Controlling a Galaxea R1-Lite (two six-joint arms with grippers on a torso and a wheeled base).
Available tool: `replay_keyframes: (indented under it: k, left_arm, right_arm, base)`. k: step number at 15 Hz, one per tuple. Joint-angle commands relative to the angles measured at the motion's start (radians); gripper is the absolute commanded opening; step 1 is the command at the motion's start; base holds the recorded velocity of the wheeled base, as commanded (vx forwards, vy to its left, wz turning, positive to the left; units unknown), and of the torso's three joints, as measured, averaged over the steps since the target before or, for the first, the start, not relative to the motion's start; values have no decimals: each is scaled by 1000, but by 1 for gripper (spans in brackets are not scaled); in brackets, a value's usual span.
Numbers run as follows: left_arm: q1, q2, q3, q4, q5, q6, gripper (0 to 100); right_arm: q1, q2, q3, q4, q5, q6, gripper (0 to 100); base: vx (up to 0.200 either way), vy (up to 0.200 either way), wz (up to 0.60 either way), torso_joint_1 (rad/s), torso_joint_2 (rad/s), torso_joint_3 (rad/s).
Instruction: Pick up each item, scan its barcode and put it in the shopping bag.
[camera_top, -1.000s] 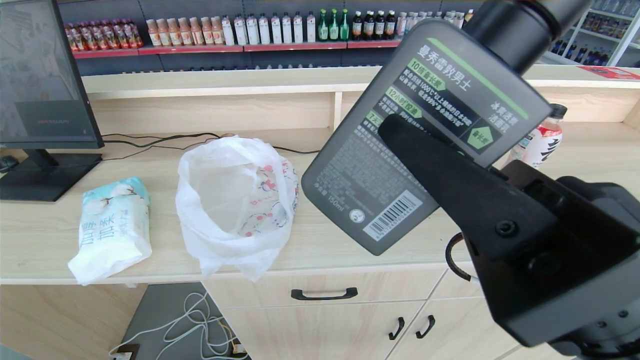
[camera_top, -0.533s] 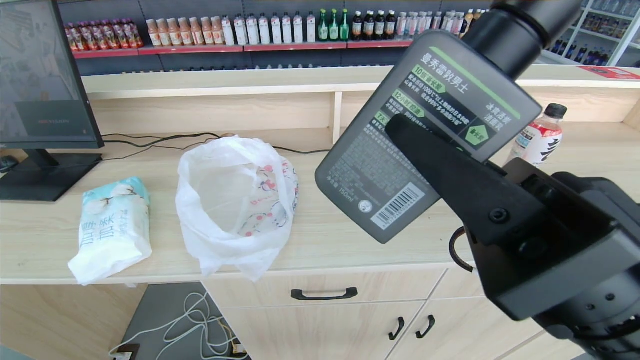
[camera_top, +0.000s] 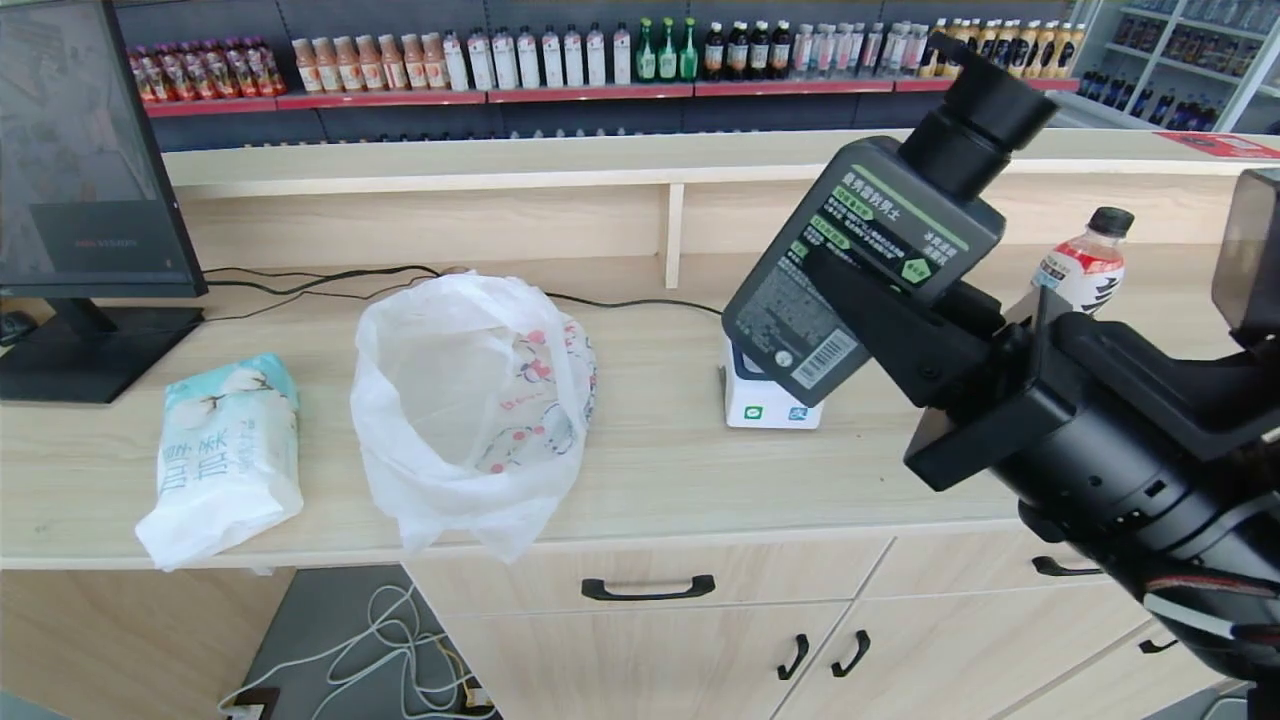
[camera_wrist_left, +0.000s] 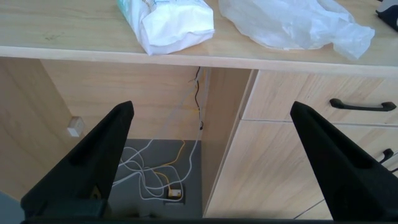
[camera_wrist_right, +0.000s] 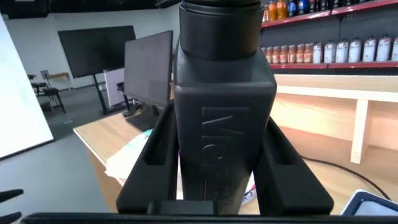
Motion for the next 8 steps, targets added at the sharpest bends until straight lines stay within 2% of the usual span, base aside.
replay_keyframes:
  k: [1, 5, 8]
  left_arm:
    - [0, 0, 0, 0, 0, -2, 100]
    - [0, 0, 0, 0, 0, -3, 100]
    - [0, 0, 0, 0, 0, -3, 100]
  right_arm:
    - [-22, 59, -6, -1, 14, -42, 0]
    - [-174, 129, -17, -1, 234, -260, 0]
    - [-258, 177, -60, -1, 295, -395, 0]
  base:
    - [0, 0, 0, 0, 0, 0]
    - [0, 0, 0, 0, 0, 0]
    - [0, 0, 0, 0, 0, 0]
